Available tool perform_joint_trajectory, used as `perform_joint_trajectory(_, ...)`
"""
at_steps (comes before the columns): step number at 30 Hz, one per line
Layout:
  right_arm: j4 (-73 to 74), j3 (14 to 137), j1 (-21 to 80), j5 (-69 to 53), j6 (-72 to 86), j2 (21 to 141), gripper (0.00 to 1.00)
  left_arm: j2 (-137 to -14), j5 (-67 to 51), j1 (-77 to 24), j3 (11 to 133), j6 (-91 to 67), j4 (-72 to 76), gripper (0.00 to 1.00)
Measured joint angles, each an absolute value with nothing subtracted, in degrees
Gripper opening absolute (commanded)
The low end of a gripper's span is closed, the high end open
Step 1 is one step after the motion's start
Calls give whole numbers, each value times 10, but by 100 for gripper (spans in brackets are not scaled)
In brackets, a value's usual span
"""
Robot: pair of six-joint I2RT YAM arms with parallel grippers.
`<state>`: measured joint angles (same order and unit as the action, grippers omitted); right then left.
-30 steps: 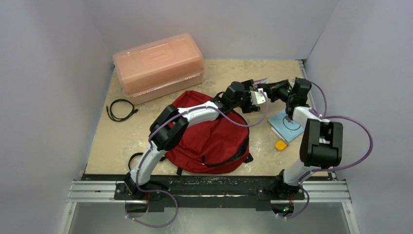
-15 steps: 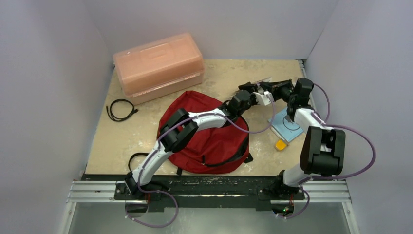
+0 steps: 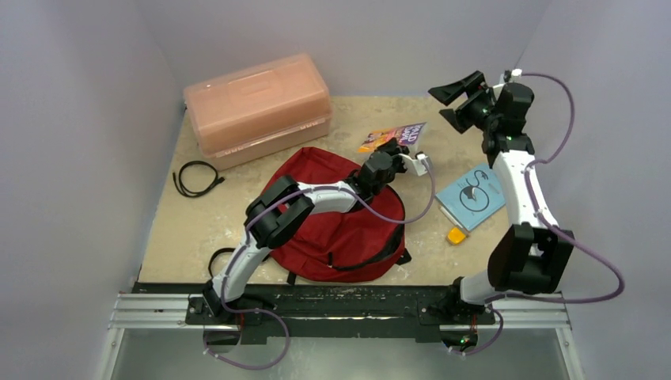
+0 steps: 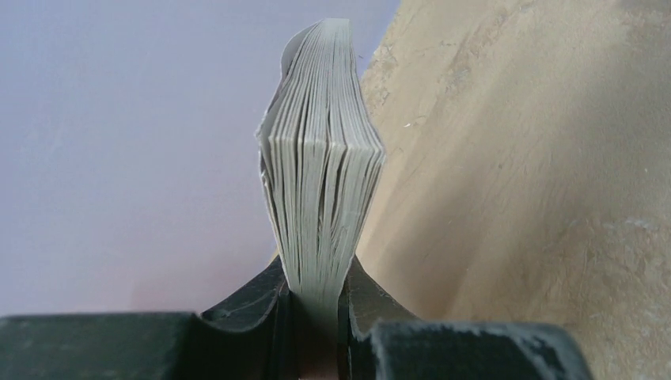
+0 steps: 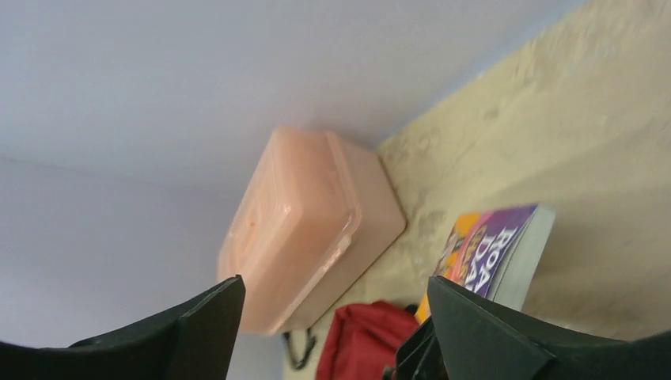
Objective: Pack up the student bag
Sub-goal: Pick up the book from the center of the board.
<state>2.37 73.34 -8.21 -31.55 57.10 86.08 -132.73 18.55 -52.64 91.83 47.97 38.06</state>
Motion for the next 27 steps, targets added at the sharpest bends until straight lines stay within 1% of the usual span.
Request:
perform_joint_trajectory(3, 60, 753, -82, -267, 504, 808, 99, -1299, 182, -527, 887, 494, 386, 0)
perform_joint_trajectory(7, 109, 761, -77, -216, 455, 768, 99, -1228, 162, -525, 842, 500, 380, 0)
perform_joint_trajectory(11, 144, 772, -63, -204, 440, 778, 99, -1119, 134, -525, 782, 490, 382, 0)
perform_joint_trajectory(16, 156, 771, -31, -242, 481, 807, 99, -1025, 139, -524, 726, 490, 381, 0)
perform_joint_trajectory(19, 134, 757, 4, -250, 521, 802, 99, -1013, 142, -522, 700, 489, 380, 0)
perform_joint_trajectory(24, 111, 672, 20, -245, 593, 755, 99, -996, 141, -523, 661, 488, 380, 0)
perform_joint_trajectory(27, 105, 672, 29, -252, 618, 749, 99, -985, 135, -530, 641, 489, 379, 0)
